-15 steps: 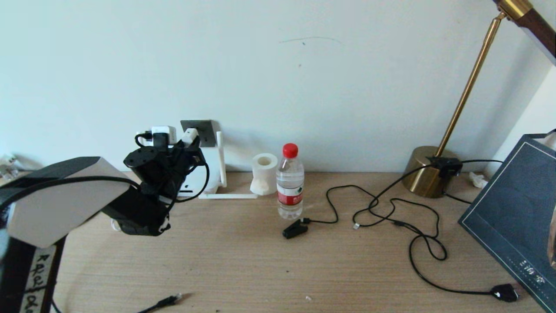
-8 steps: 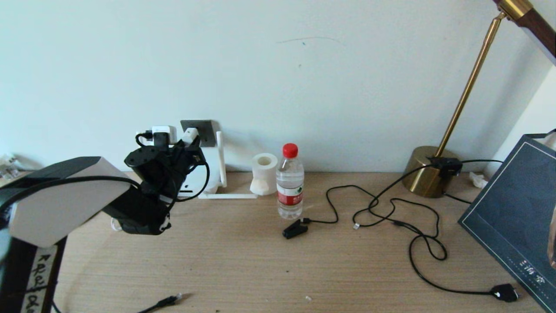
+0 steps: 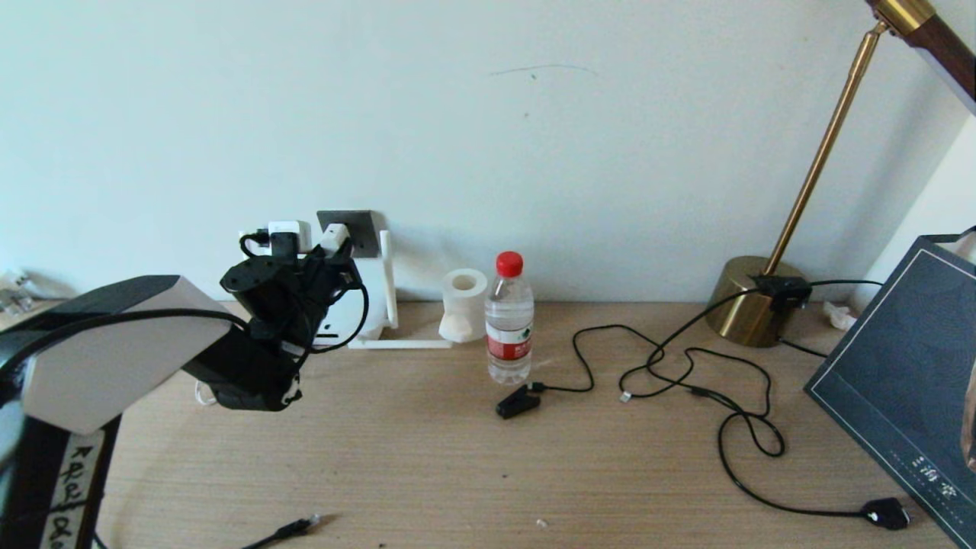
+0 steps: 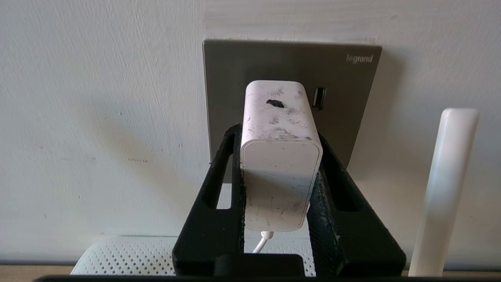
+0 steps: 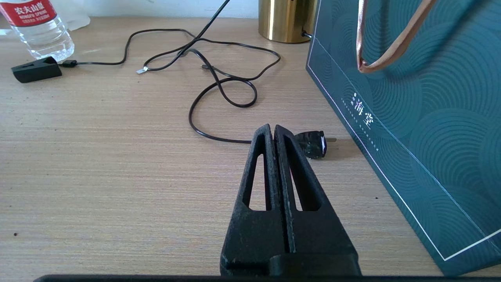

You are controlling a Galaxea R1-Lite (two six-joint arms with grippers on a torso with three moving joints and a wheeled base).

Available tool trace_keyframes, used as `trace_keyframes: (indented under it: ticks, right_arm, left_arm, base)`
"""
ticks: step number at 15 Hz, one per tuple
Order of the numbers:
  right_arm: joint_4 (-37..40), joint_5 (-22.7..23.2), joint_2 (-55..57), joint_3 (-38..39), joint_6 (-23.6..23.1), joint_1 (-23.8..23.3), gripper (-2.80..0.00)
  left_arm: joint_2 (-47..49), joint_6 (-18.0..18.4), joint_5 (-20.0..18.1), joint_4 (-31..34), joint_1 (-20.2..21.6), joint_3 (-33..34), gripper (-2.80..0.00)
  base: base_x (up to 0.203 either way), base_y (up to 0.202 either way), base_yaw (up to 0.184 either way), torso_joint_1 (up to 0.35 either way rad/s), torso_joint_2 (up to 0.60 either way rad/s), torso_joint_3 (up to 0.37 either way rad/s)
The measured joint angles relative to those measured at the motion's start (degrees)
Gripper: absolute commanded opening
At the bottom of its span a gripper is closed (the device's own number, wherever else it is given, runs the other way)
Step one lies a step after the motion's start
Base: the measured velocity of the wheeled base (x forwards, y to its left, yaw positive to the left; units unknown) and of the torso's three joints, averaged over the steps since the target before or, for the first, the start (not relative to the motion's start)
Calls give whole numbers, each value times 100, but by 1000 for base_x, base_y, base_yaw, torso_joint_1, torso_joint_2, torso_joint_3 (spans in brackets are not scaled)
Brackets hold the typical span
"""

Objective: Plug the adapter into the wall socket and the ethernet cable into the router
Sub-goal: Plug plug into socket

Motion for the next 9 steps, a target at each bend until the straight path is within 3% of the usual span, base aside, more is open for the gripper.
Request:
trace_keyframes:
  ticks: [9]
  right_arm:
    - [0, 2, 0, 0, 2, 0, -280]
  left_arm:
    - [52, 6, -2, 177, 9, -193, -280]
  base:
    - [0, 0, 0, 0, 0, 0]
